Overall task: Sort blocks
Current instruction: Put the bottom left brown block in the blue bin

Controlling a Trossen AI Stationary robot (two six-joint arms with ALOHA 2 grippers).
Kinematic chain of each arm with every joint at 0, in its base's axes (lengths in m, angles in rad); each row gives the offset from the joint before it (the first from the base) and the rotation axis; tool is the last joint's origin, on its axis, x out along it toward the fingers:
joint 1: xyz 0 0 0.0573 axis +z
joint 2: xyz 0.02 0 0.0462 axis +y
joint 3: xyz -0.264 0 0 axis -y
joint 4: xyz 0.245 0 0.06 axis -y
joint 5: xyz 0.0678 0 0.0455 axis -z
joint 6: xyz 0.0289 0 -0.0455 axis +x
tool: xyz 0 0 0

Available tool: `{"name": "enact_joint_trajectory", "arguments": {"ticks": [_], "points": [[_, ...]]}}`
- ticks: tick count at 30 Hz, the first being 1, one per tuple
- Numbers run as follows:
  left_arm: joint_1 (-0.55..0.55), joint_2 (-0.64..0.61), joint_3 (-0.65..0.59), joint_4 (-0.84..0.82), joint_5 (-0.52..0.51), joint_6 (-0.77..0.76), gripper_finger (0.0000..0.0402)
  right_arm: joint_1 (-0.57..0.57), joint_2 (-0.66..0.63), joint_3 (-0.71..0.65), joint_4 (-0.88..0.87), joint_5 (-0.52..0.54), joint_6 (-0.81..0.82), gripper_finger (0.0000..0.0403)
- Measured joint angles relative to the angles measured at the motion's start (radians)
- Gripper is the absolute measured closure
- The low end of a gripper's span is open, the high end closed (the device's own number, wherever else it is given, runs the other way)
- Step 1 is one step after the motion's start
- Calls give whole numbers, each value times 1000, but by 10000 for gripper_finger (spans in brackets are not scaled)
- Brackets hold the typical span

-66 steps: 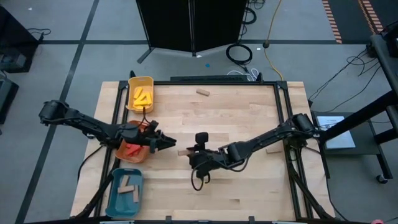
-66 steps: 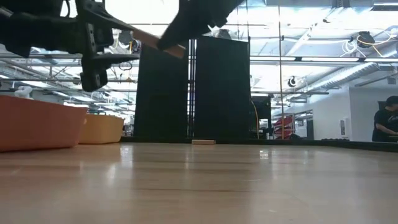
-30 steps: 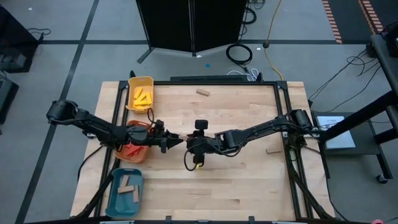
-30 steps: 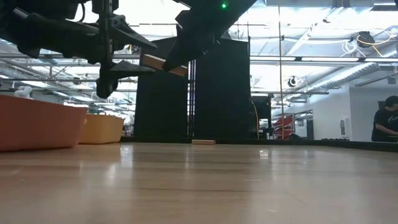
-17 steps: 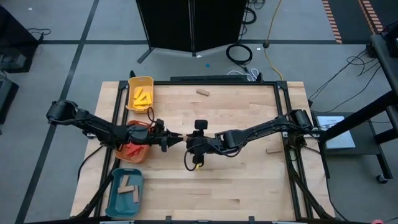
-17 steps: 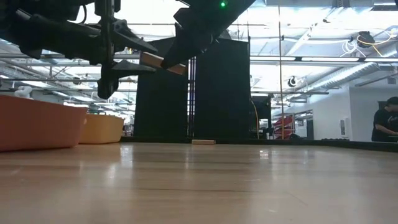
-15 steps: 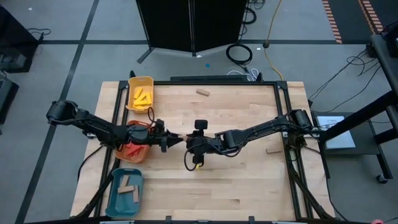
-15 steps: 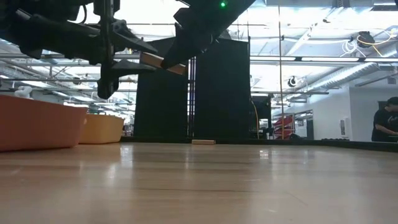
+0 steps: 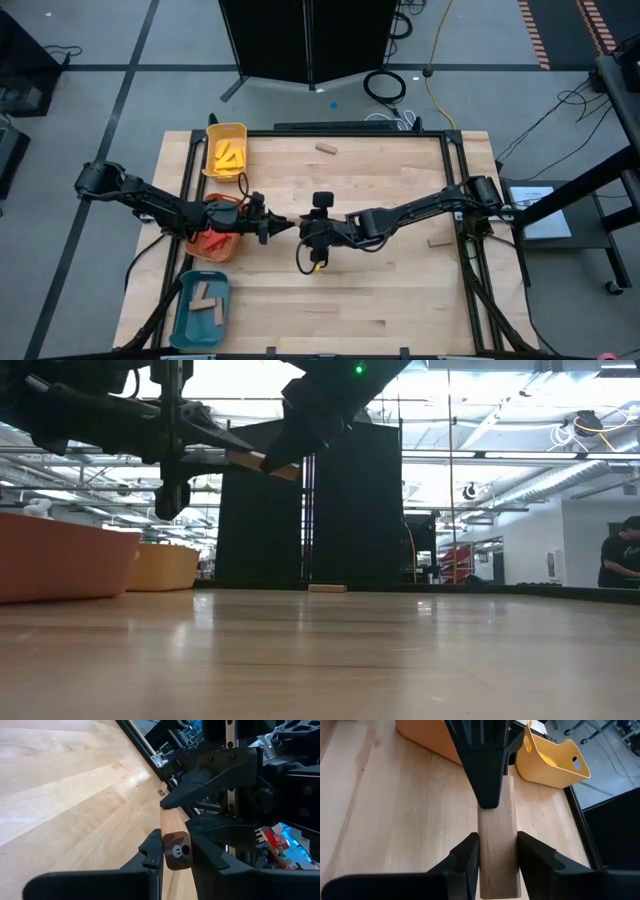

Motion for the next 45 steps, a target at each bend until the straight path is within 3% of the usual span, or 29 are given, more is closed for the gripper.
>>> {"name": "enact_joint_trajectory", "arguments": {"ticks": [8,14,18,24,27,29,33,37,45], "points": [[0,0,-1,-4,-8,40,349,9,0,42,-55,-14,17,236],[27,-24,52,-83,81,160,350,32,0,179,-308,-22,87,175],[32,-81,142,-359,173,255,350,63,0,265,-461,-34,166,162],[7,-199,415,-1091,201,401,351,119,-19,281,-475,-37,175,169],[-35,-229,559,-1377,217,403,351,132,-19,281,-480,-38,181,174],[-62,-235,652,-1549,288,382,351,136,-19,281,-482,-37,188,176],[-145,-237,789,-1871,334,260,351,140,-19,281,-480,-37,189,176],[-246,-238,817,-2051,404,118,351,140,-19,281,-477,-37,185,176],[-481,-212,721,-2005,459,-97,351,140,-19,281,-487,-38,183,177]]}}
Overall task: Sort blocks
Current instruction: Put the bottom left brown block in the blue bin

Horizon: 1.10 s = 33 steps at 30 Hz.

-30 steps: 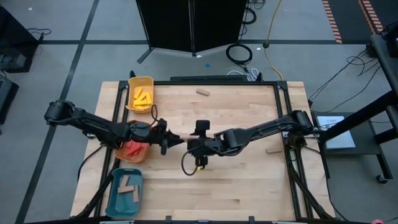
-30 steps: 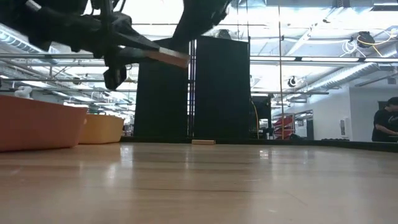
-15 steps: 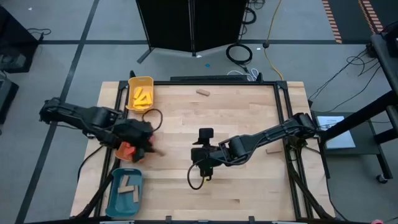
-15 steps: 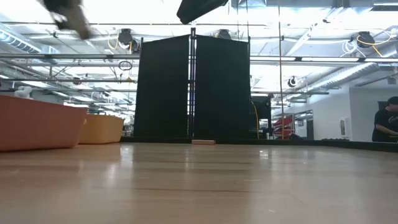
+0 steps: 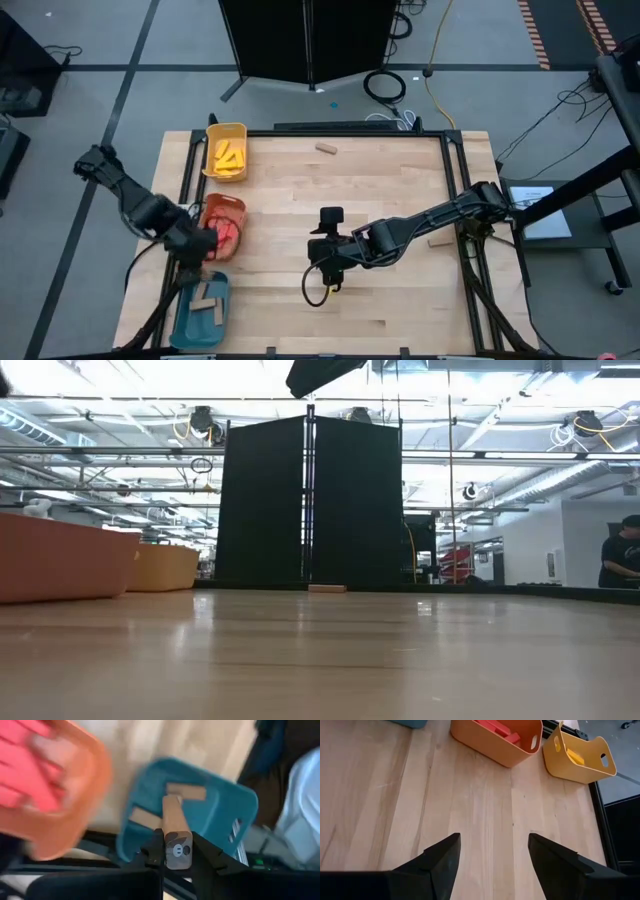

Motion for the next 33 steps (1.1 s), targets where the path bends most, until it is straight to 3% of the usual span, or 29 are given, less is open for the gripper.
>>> {"name": "enact_joint_trajectory", "arguments": {"ticks": [8,16,23,28,33], "points": [[-107,105,-147,314,135,-60,351,0,0,0,-6,1,-4,177],[-155,259,-163,505,233,-30,334,-3,0,0,-6,1,-8,177],[-170,345,-162,496,284,-3,296,-3,0,0,-5,1,-12,177],[-168,346,-162,477,294,23,264,-3,0,0,-5,1,-19,177],[-149,327,-162,453,377,115,254,-3,-1,0,-51,6,-8,177]]}}
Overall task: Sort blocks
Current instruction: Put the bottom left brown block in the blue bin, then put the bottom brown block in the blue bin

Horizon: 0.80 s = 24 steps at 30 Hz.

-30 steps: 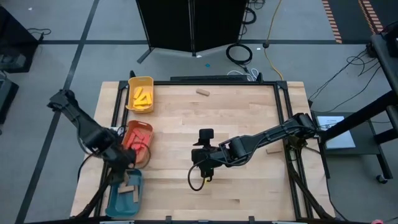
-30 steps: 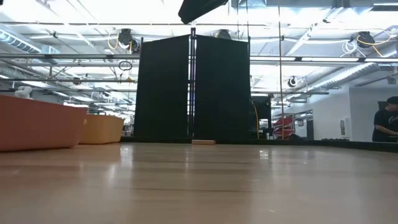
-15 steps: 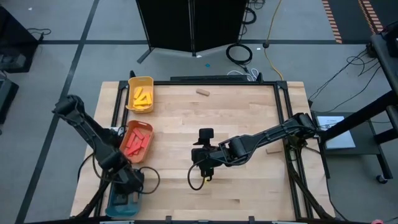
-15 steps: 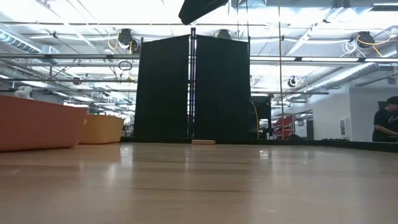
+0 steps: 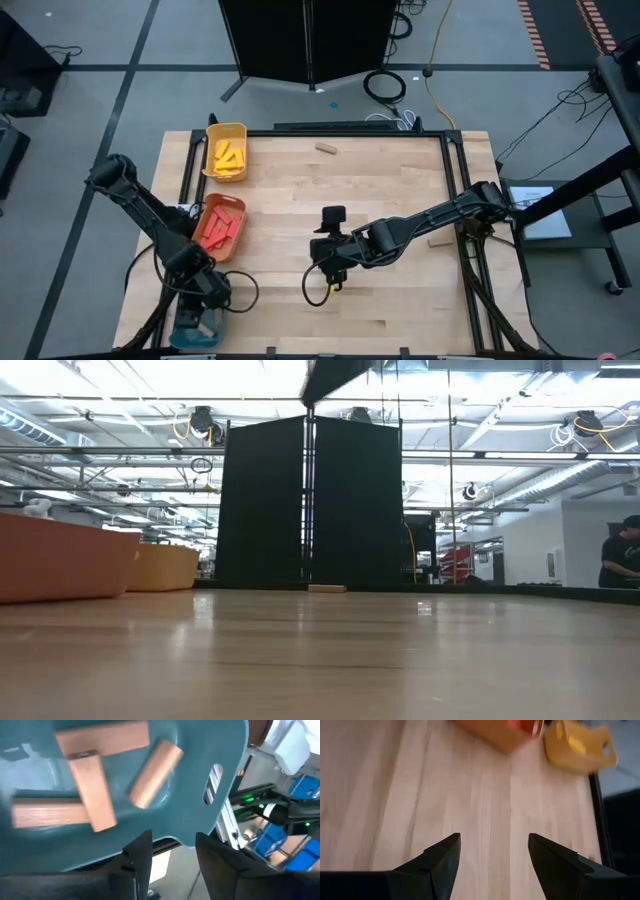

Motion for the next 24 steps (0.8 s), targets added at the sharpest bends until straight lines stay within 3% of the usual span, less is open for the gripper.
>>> {"name": "enact_joint_trajectory", "arguments": {"ticks": [4,8,10,13,15,17,20,24], "points": [[24,-54,0,-37,-102,91,254,-3,-35,-1,-165,0,115,177],[50,-145,1,-36,-270,243,254,-6,-77,-1,-405,-14,362,177],[70,-191,1,-14,-444,395,254,-6,-82,-1,-535,-36,500,177],[91,-237,1,94,-793,655,254,-6,-82,-21,-704,-100,666,177],[113,-246,1,212,-932,837,254,-6,-83,-64,-757,-161,710,177],[148,-244,1,328,-953,1002,254,-6,-82,-120,-771,-237,712,177],[207,-240,-12,473,-906,1179,254,-6,-82,-212,-778,-376,653,177],[290,-278,-56,531,-841,1244,254,-7,-81,-313,-778,-473,550,177]]}}
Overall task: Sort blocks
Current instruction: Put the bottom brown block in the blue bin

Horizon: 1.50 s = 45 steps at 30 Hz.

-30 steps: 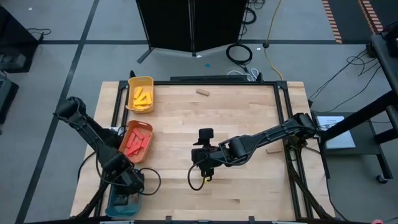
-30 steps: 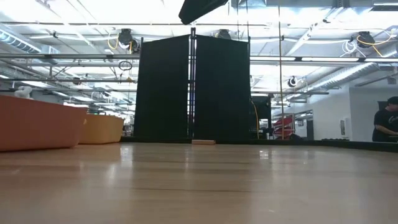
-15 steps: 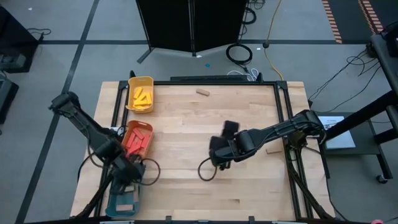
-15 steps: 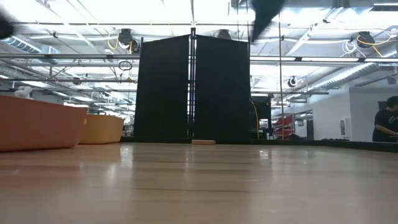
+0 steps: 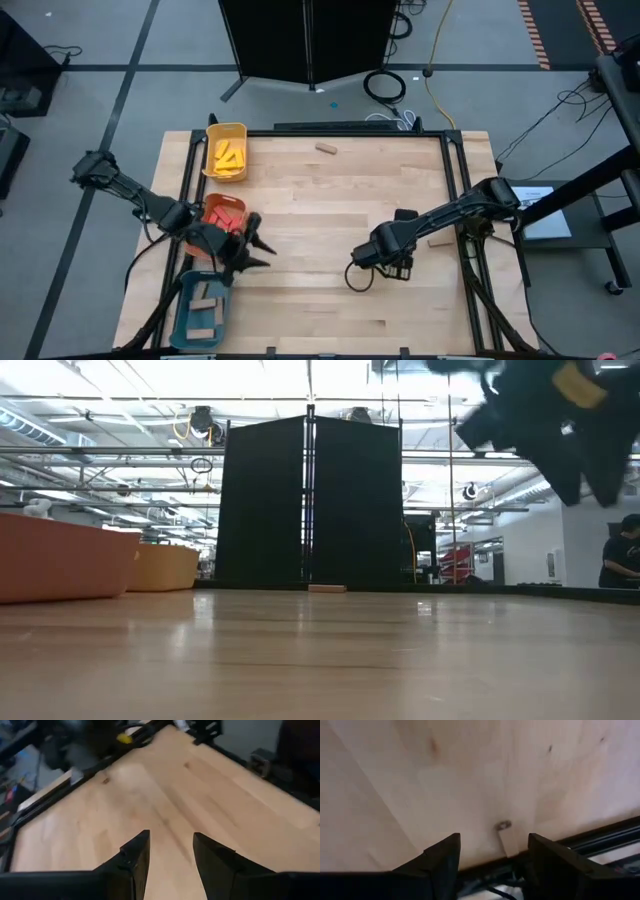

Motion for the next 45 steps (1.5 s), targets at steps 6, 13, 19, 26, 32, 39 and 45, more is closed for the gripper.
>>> {"name": "enact_joint_trajectory", "arguments": {"ticks": [6,13,19,26,32,39,45], "points": [[106,-167,-145,148,23,-11,254,-16,0,-94,4,-43,-190,177],[171,-377,-405,501,33,-4,254,-58,0,-222,39,-55,-301,177],[184,-428,-519,623,48,11,254,-97,0,-296,39,-55,-333,177],[184,-430,-520,664,90,40,254,-139,0,-399,115,-82,-400,177],[183,-429,-520,662,104,48,254,-156,0,-477,156,-78,-438,177],[183,-429,-520,662,104,48,254,-157,0,-542,248,-81,-440,177],[183,-429,-520,661,104,48,254,-157,0,-591,326,-77,-458,177]]}}
